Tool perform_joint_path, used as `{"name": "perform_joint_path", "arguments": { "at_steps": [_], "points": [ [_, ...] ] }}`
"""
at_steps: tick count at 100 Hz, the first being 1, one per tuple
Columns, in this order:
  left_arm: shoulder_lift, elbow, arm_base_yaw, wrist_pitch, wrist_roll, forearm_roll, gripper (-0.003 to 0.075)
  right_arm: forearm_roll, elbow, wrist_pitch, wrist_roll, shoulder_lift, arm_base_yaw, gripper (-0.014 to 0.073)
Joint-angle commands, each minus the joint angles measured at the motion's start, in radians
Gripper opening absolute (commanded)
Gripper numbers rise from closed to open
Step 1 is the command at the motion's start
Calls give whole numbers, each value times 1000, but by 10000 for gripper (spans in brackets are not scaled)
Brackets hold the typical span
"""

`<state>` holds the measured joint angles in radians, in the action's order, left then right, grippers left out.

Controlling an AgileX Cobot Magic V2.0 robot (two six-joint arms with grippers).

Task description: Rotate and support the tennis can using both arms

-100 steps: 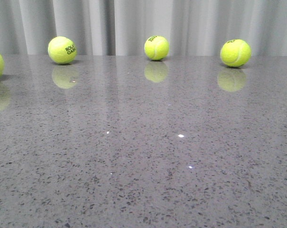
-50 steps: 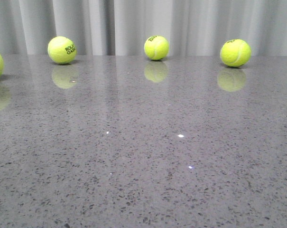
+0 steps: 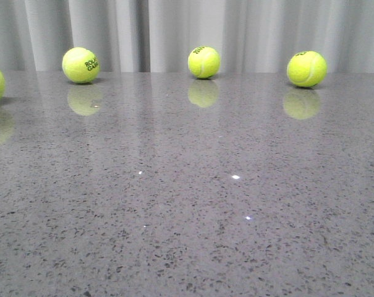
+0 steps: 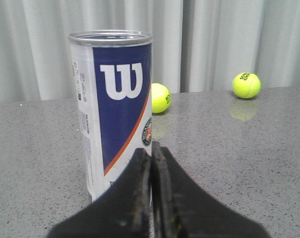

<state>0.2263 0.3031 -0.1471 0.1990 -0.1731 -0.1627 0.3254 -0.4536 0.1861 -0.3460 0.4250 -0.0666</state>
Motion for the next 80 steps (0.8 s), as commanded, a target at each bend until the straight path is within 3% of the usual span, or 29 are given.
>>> {"name": "perform_joint_path", "arguments": {
  "at_steps": [1, 30, 56, 80],
  "points": [
    [10, 28, 3, -83, 8, -12, -21, 8, -26, -70, 0, 1, 6, -68],
    [10, 14, 3, -101, 8, -12, -20, 8, -26, -70, 0, 1, 6, -68],
    [-36, -112, 3, -256, 8, 76, -21, 8, -26, -70, 0, 1, 6, -68],
    [-111, -223, 3, -267, 173, 209, -21, 8, -26, -70, 0, 1, 6, -68]
  ]
}}
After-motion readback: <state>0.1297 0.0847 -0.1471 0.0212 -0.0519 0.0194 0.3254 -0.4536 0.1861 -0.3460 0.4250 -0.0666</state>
